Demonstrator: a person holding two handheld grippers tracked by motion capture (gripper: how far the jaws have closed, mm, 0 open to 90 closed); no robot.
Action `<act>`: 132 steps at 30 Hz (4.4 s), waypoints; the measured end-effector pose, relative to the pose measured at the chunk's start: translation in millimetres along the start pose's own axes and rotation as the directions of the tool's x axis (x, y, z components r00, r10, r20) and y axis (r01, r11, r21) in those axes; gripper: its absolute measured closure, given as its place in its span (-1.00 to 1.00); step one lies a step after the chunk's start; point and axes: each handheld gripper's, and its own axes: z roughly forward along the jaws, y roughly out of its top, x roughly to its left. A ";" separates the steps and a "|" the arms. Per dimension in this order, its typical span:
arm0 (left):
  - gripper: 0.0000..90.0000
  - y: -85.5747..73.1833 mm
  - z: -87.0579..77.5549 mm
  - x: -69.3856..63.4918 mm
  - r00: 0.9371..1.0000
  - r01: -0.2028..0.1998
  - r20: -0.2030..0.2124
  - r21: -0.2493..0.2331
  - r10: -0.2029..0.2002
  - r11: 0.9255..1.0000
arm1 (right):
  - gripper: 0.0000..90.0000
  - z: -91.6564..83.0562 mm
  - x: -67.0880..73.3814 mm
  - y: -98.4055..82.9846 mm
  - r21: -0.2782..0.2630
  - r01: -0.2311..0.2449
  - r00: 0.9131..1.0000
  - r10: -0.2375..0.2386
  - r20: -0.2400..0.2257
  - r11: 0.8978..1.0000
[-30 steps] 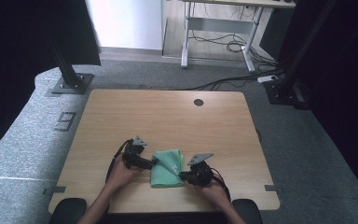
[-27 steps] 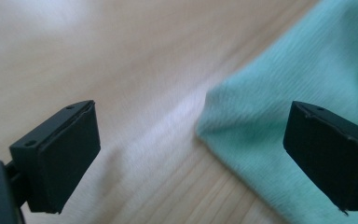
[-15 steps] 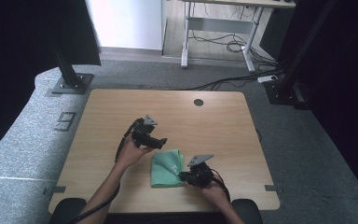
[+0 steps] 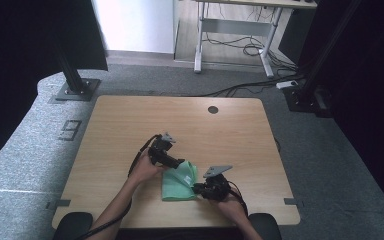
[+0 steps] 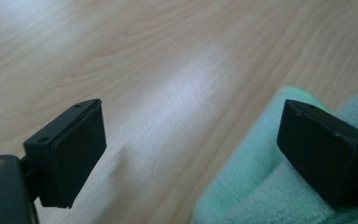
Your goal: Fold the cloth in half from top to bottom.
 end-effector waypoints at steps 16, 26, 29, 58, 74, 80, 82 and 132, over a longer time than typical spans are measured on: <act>-0.82 -39.8 -34.0 -17.5 1.000 -0.030 -0.001 -0.001 0.030 1.000 | -0.20 -26.5 -16.9 23.3 -0.039 -0.010 0.992 0.015 0.128 0.999; -0.82 -68.9 -31.2 -30.7 0.997 -0.053 -0.061 0.040 0.055 0.998 | -0.44 11.3 -11.3 22.9 0.033 -0.015 0.987 0.010 0.160 0.999; -0.82 -74.6 -32.1 -30.0 0.998 -0.014 -0.055 0.011 0.015 1.000 | -0.50 15.0 -2.4 17.4 0.063 0.013 0.985 -0.024 0.172 0.998; -0.86 -51.1 -32.9 -13.0 0.980 0.058 -0.187 -0.041 -0.065 0.997 | -0.69 15.9 1.1 0.9 0.072 0.002 0.978 -0.017 0.207 0.997; -0.85 -91.7 -41.9 -51.7 0.993 0.054 -0.109 -0.004 -0.054 0.999 | -0.69 15.7 2.8 -0.9 0.061 -0.007 0.975 -0.006 0.222 0.998; -0.88 -100.1 -38.4 -54.5 0.989 0.072 -0.128 -0.005 -0.072 0.997 | -0.70 15.5 3.8 -1.7 0.056 -0.018 0.973 0.004 0.230 0.998; -0.93 -98.2 -36.5 -53.8 0.988 0.055 -0.144 -0.002 -0.054 0.999 | -0.70 15.6 3.6 -1.8 0.054 -0.017 0.973 0.004 0.232 0.998; -1.00 -36.5 15.4 30.5 0.961 0.174 -0.207 -0.059 -0.183 0.983 | -0.70 44.3 -92.0 42.1 -0.062 -0.114 0.925 0.129 0.358 0.992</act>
